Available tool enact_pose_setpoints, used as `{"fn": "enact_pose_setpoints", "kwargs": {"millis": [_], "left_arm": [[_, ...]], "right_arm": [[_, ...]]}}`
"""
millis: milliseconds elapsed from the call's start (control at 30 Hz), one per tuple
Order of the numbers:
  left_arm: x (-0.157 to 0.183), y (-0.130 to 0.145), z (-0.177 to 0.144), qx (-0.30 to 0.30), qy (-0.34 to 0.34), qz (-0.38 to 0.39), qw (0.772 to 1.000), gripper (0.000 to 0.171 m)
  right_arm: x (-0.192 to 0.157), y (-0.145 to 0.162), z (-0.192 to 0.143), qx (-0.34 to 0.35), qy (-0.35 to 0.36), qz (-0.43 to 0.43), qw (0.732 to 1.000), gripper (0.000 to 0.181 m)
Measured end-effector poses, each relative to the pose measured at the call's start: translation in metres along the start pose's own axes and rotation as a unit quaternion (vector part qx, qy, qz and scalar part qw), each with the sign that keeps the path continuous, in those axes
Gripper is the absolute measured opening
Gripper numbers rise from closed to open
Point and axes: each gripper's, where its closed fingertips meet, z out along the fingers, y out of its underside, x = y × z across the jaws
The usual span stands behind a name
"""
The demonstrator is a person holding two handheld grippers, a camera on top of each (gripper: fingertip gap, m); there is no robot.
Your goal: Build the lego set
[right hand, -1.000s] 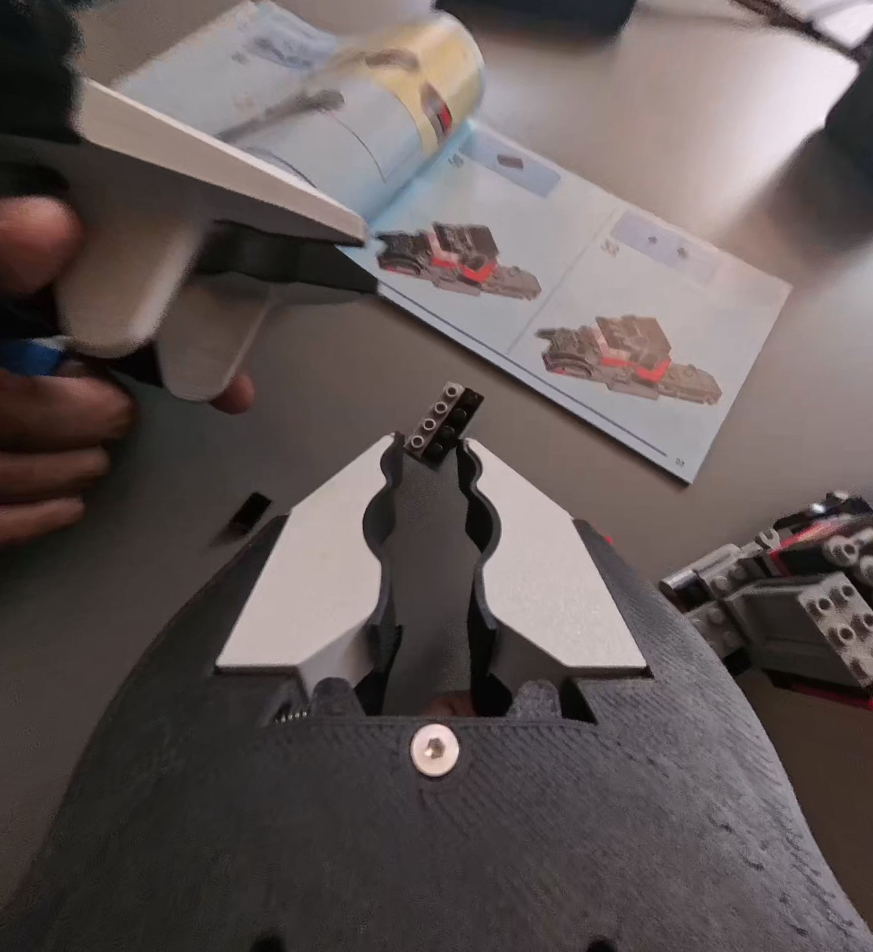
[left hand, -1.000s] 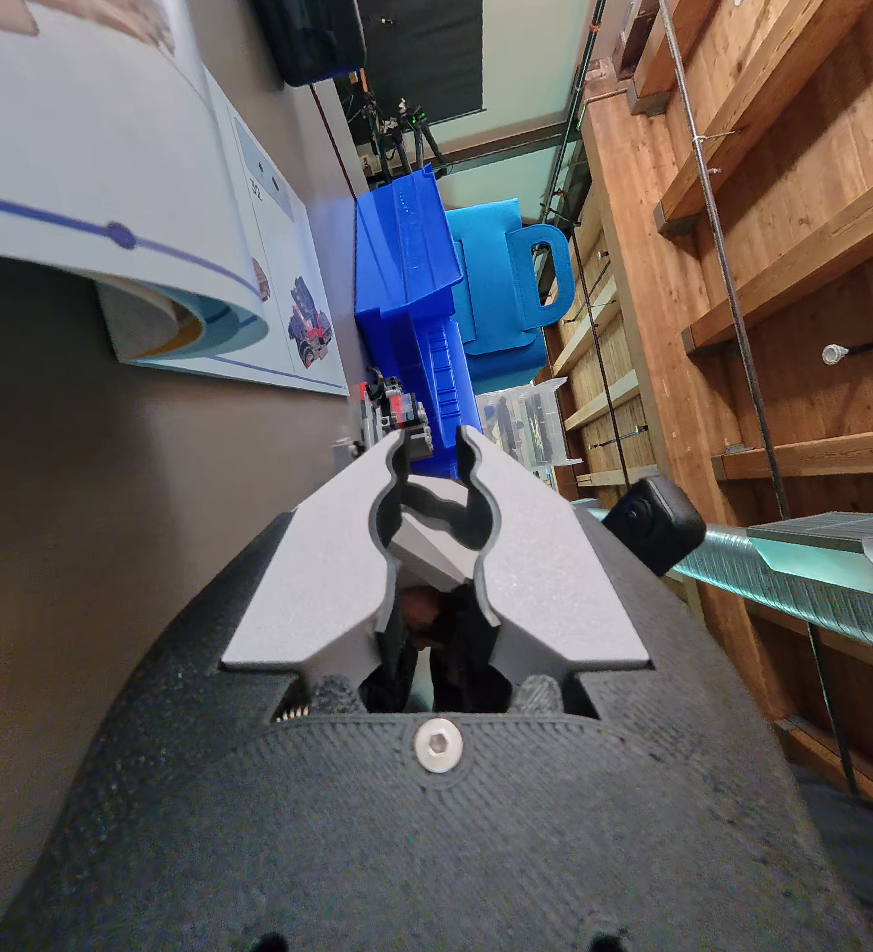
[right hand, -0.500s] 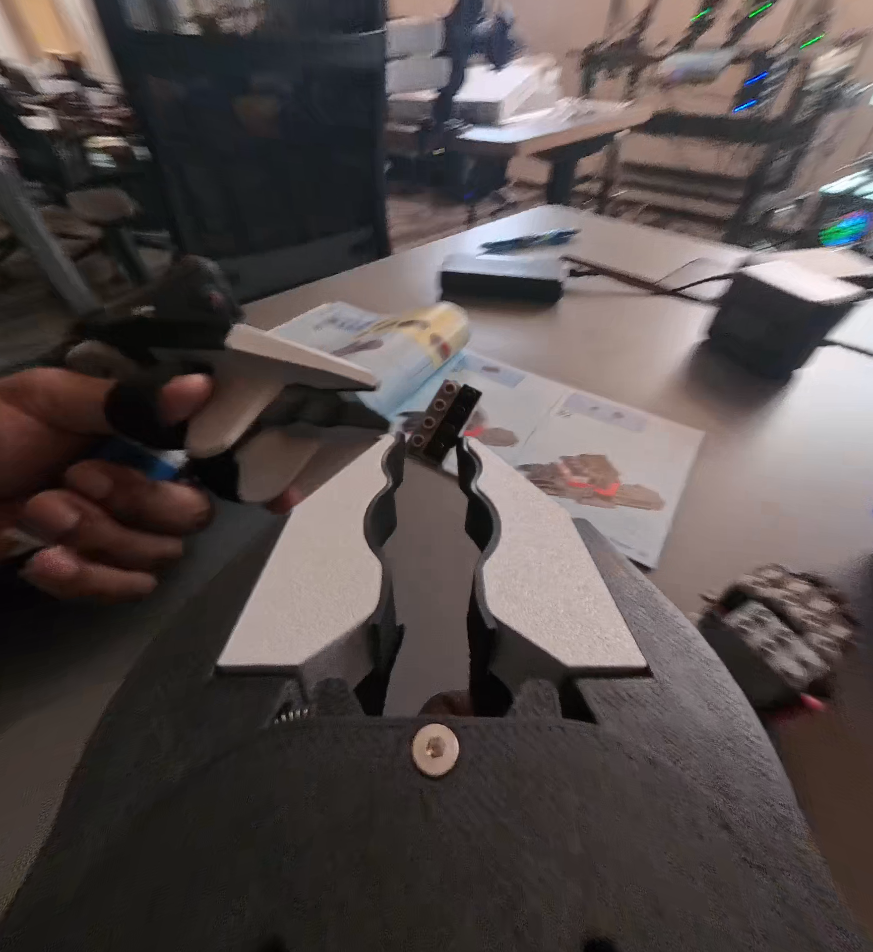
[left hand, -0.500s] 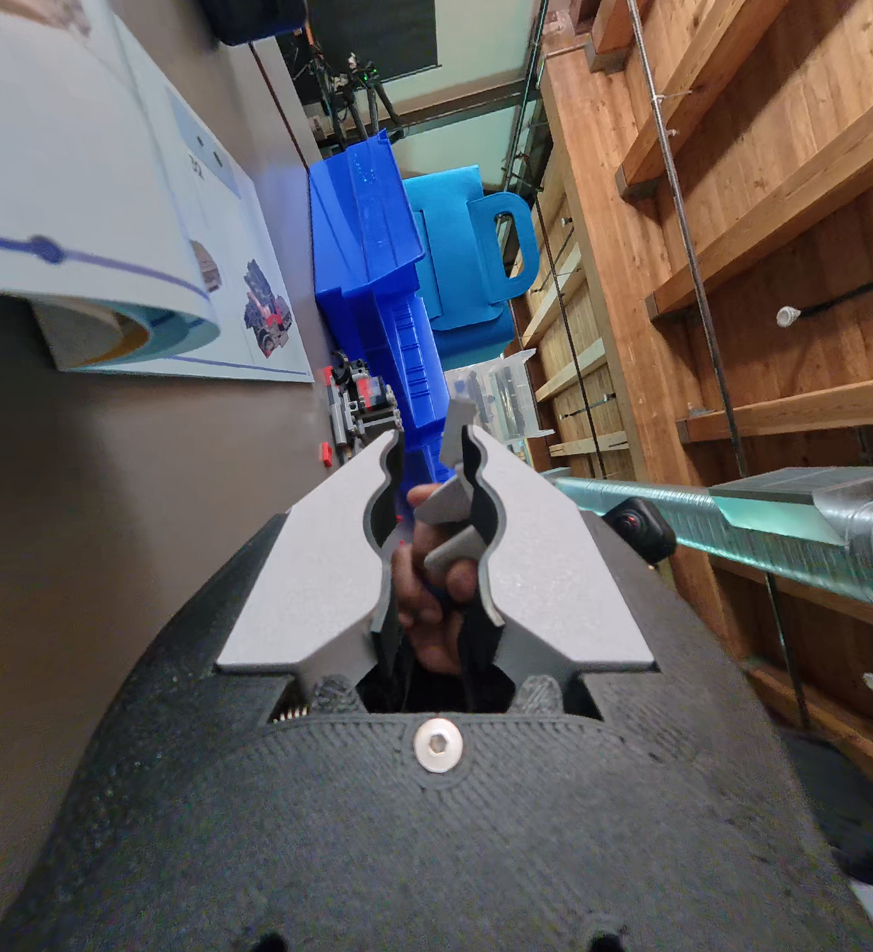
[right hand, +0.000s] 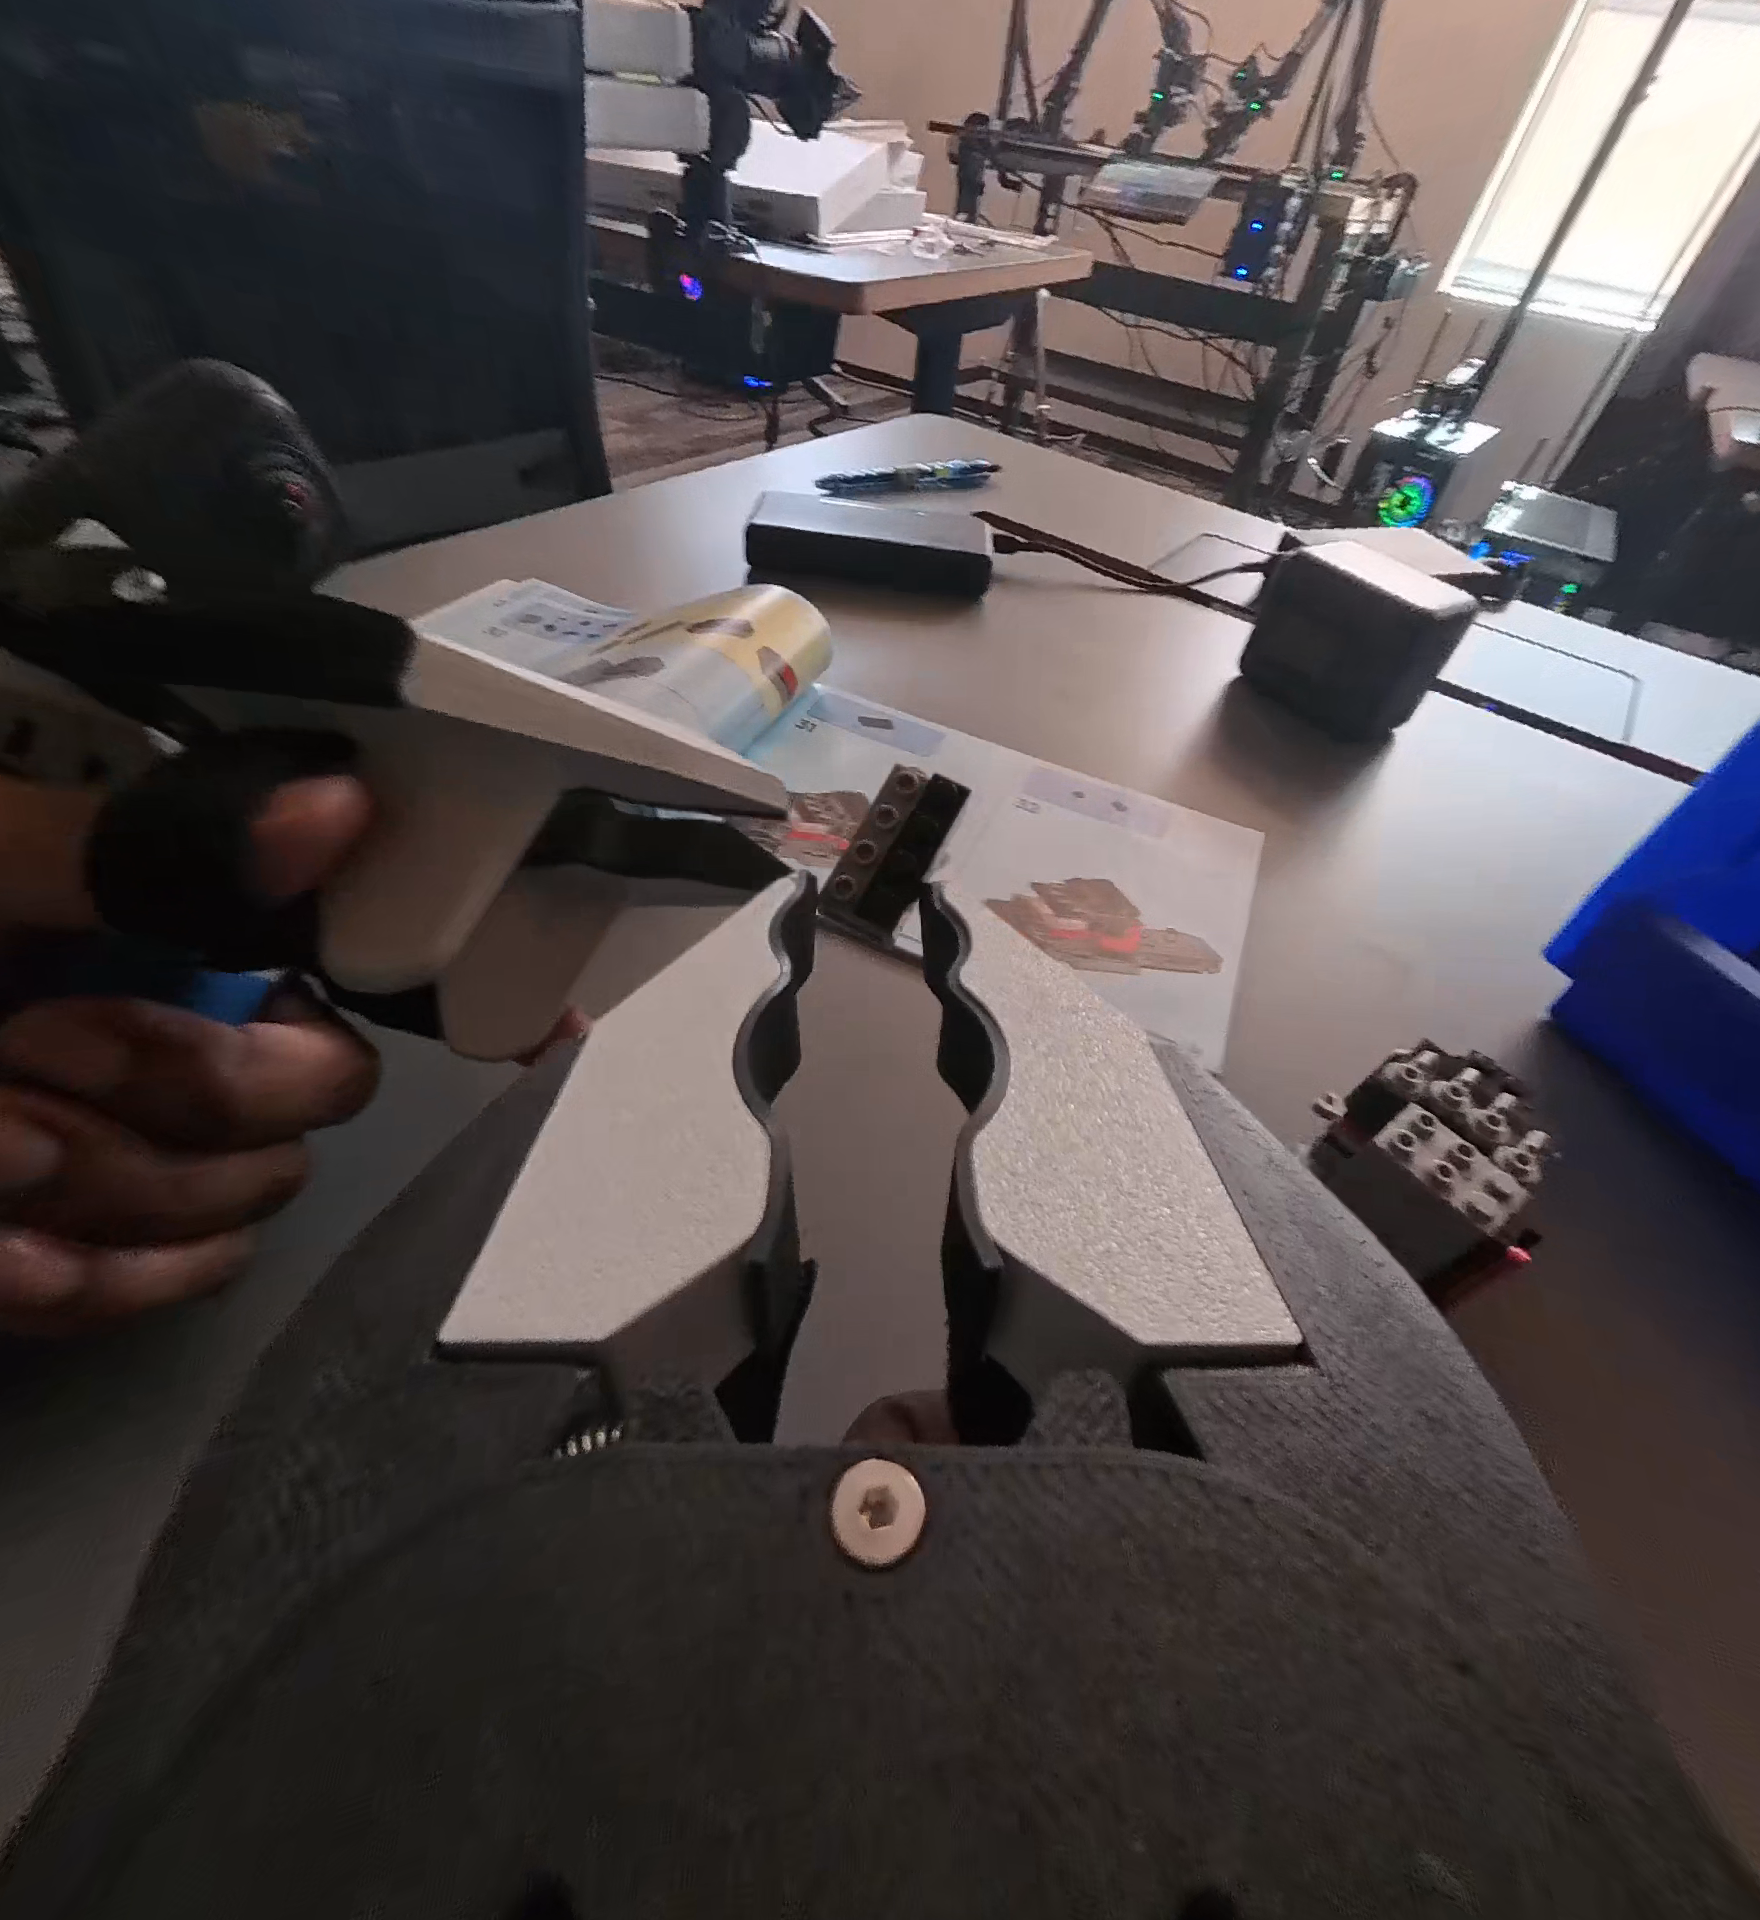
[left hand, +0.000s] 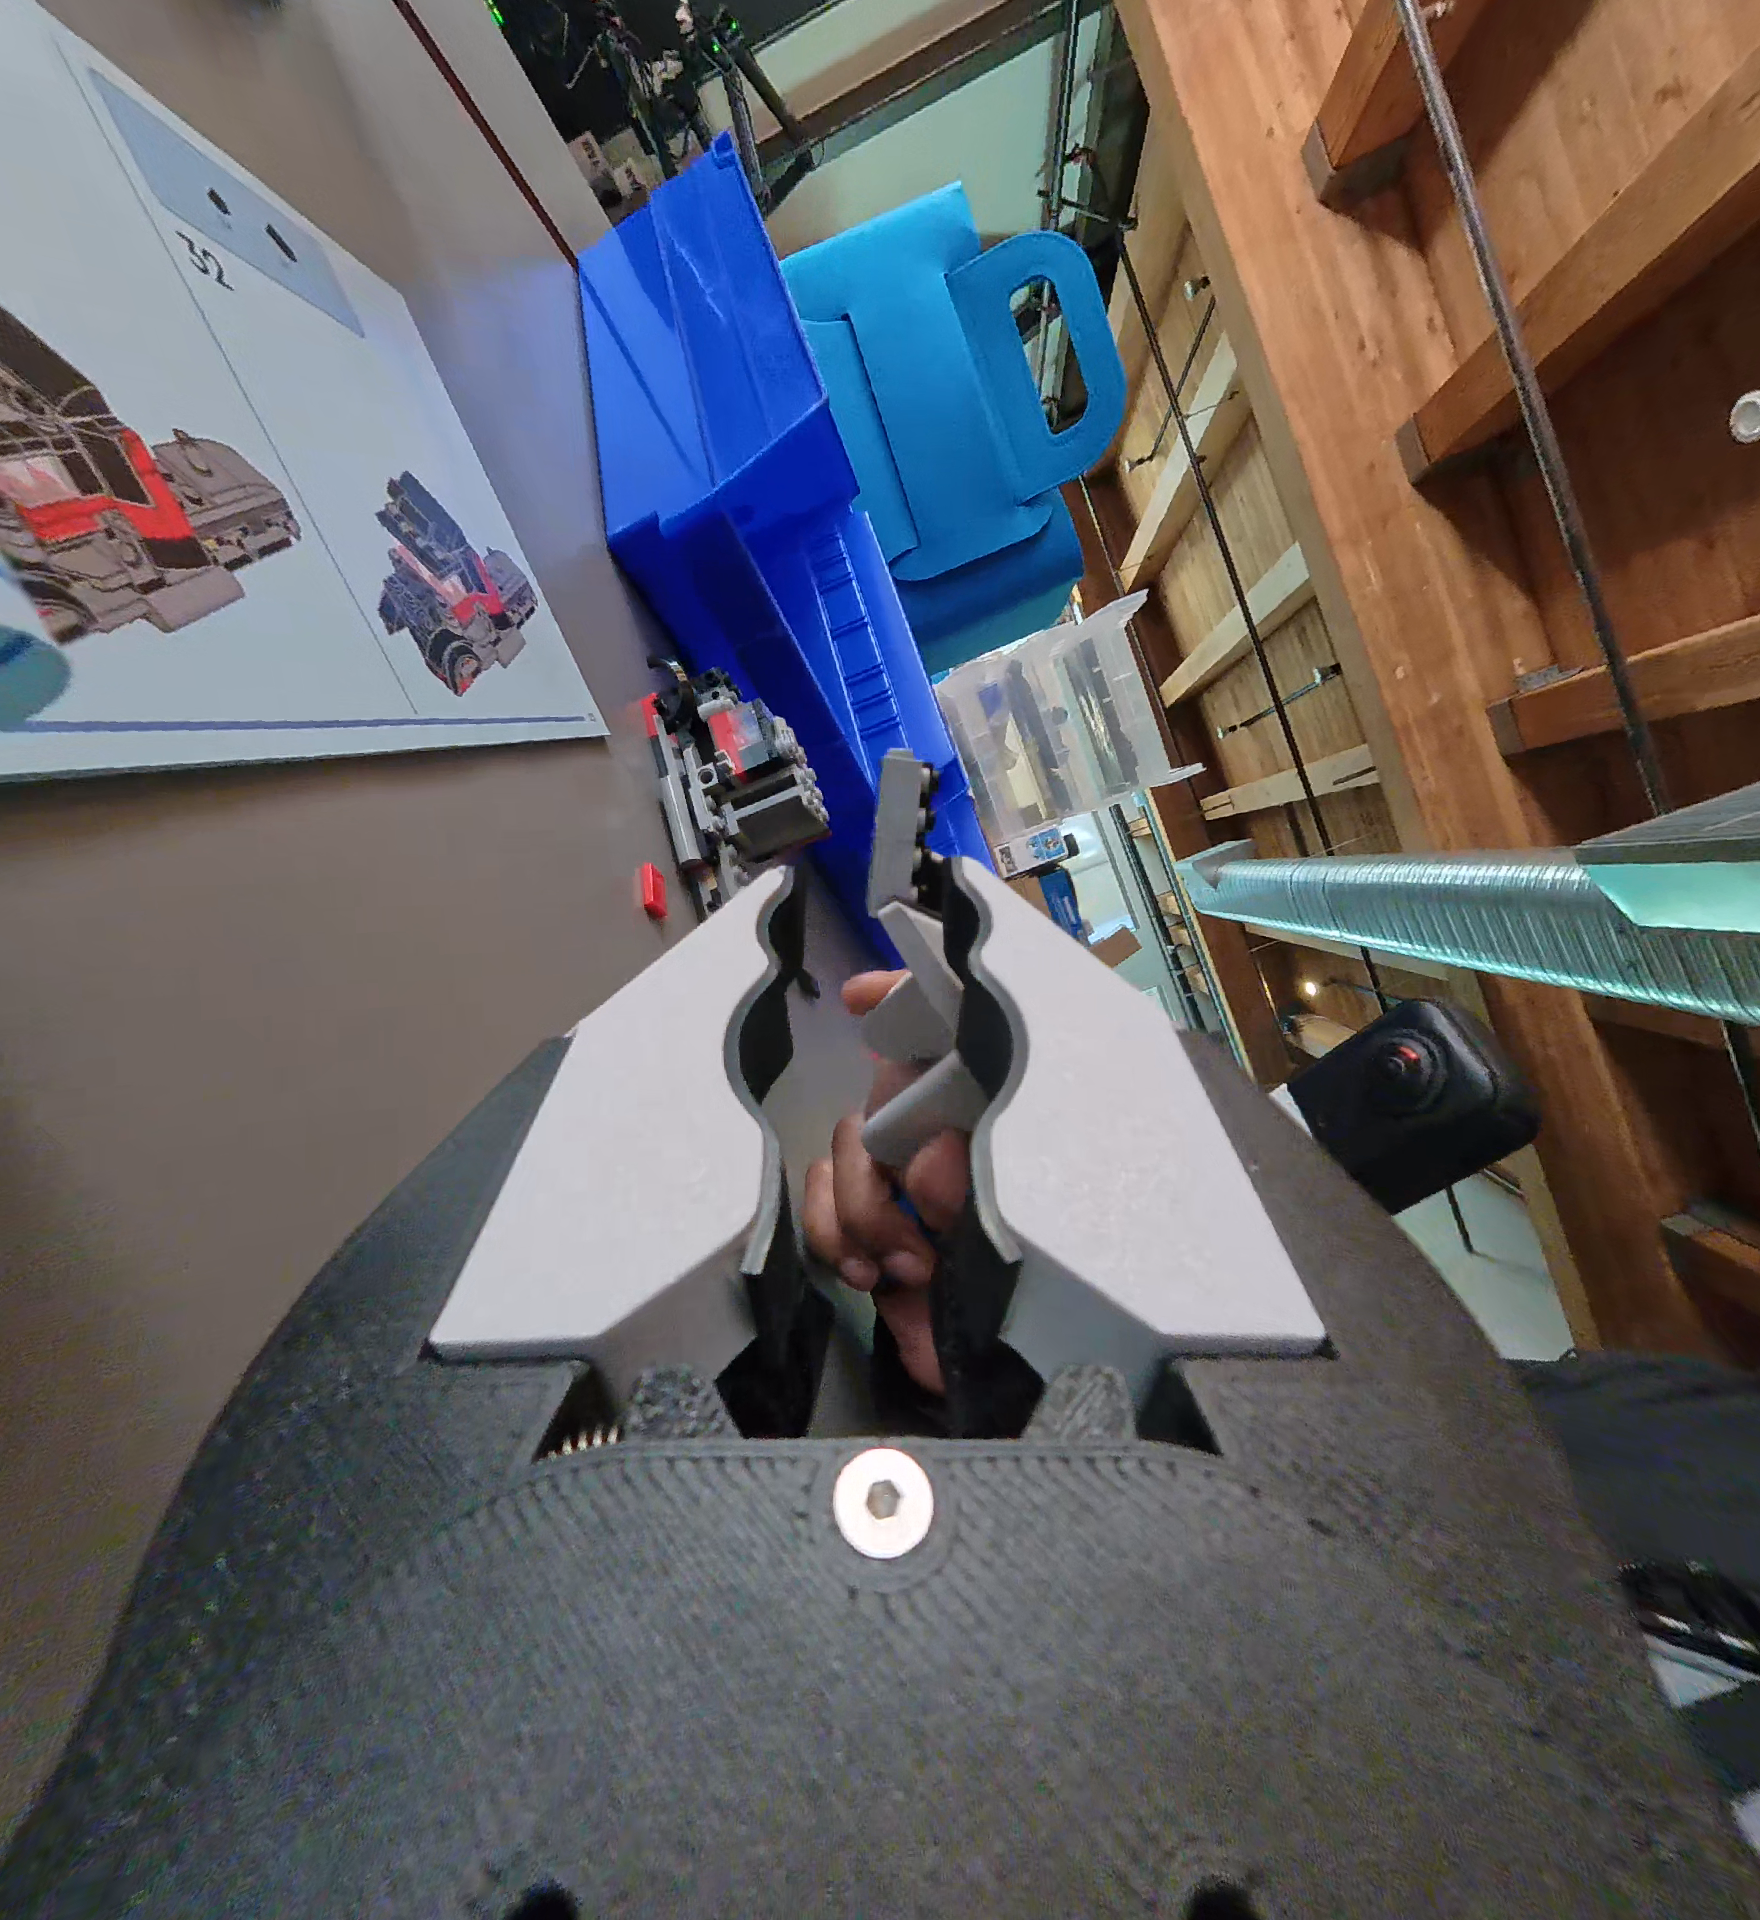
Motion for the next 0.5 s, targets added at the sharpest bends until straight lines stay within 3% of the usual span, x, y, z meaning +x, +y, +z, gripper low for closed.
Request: {"fn": "enact_pose_setpoints", "kwargs": {"millis": [133,300,500], "left_arm": [[0.005,0.0,-0.001,-0.001,0.014,-0.003,1.0,0.027],[0.021,-0.014,-0.013,0.024,0.091,-0.04,0.995,0.028],[0.036,-0.016,-0.034,-0.004,0.116,0.063,0.991,0.027]], "right_arm": [[-0.025,-0.005,0.001,0.009,-0.079,0.039,0.996,0.02],[-0.046,-0.011,0.0,0.003,-0.191,0.138,0.972,0.019],[-0.056,-0.023,-0.01,0.005,-0.292,0.129,0.948,0.019]]}}
